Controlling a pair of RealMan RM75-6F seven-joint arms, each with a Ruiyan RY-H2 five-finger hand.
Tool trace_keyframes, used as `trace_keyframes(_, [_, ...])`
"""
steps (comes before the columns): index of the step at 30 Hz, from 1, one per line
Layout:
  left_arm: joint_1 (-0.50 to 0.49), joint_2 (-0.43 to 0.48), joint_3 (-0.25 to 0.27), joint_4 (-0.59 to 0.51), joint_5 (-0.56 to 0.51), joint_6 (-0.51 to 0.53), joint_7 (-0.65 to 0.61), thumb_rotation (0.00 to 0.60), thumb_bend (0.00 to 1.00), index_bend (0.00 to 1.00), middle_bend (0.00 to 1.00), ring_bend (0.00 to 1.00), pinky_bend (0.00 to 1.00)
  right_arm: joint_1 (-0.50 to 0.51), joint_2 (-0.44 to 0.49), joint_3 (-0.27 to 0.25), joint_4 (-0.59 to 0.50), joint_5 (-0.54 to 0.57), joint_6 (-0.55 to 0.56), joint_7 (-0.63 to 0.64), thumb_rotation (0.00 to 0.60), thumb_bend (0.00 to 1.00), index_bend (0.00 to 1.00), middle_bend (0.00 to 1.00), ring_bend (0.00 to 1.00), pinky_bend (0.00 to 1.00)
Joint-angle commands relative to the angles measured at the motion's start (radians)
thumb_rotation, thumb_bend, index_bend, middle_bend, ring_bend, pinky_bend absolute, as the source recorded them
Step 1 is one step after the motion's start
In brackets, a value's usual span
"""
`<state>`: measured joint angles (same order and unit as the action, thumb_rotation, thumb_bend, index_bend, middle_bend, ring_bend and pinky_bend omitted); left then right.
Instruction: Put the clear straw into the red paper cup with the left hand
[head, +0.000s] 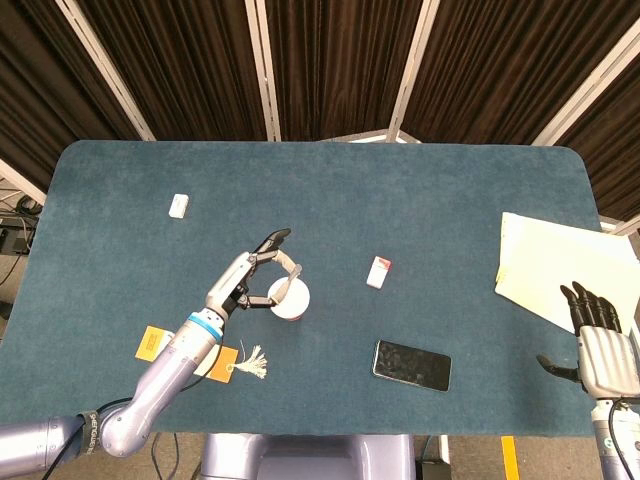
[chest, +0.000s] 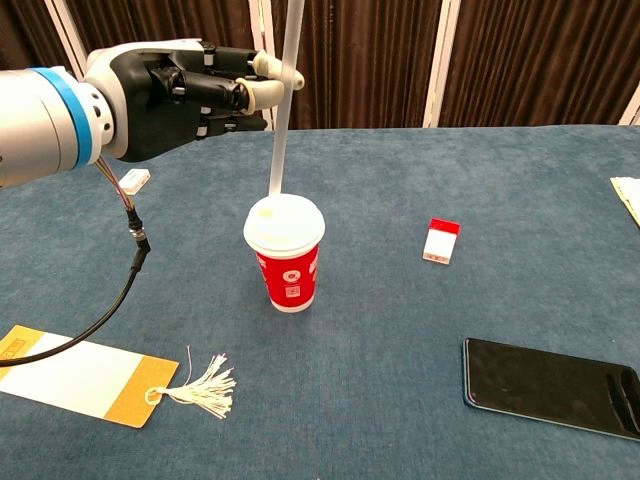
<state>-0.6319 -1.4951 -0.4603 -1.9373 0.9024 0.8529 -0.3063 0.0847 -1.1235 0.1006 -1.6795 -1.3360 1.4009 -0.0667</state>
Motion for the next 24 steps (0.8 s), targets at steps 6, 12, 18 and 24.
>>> trace_keyframes(6, [-0.005,0.000,0.015,0.018,-0.002,0.004,-0.015,0.600,0.52,0.49,0.00,0.00,0.00,0.000,0.000,0.000,-0.001,0.001,0.000,-0.002,0.600,0.13,0.00,0.00,0.00,0.00])
trace_keyframes(12, [-0.010,0.002,0.023,0.029,-0.005,0.005,-0.022,0.600,0.52,0.49,0.00,0.00,0.00,0.000,0.000,0.000,-0.001,0.001,0.000,-0.002,0.600,0.13,0.00,0.00,0.00,0.00])
trace_keyframes(18, [-0.017,0.001,0.033,0.044,-0.006,0.001,-0.027,0.600,0.52,0.49,0.00,0.00,0.00,-0.001,0.000,0.000,-0.001,0.000,0.001,-0.002,0.600,0.13,0.00,0.00,0.00,0.00])
trace_keyframes(24, [-0.024,-0.004,0.039,0.065,-0.002,-0.015,-0.046,0.600,0.52,0.49,0.00,0.00,0.00,-0.001,0.000,0.000,-0.002,0.002,0.000,-0.001,0.600,0.12,0.00,0.00,0.00,0.00])
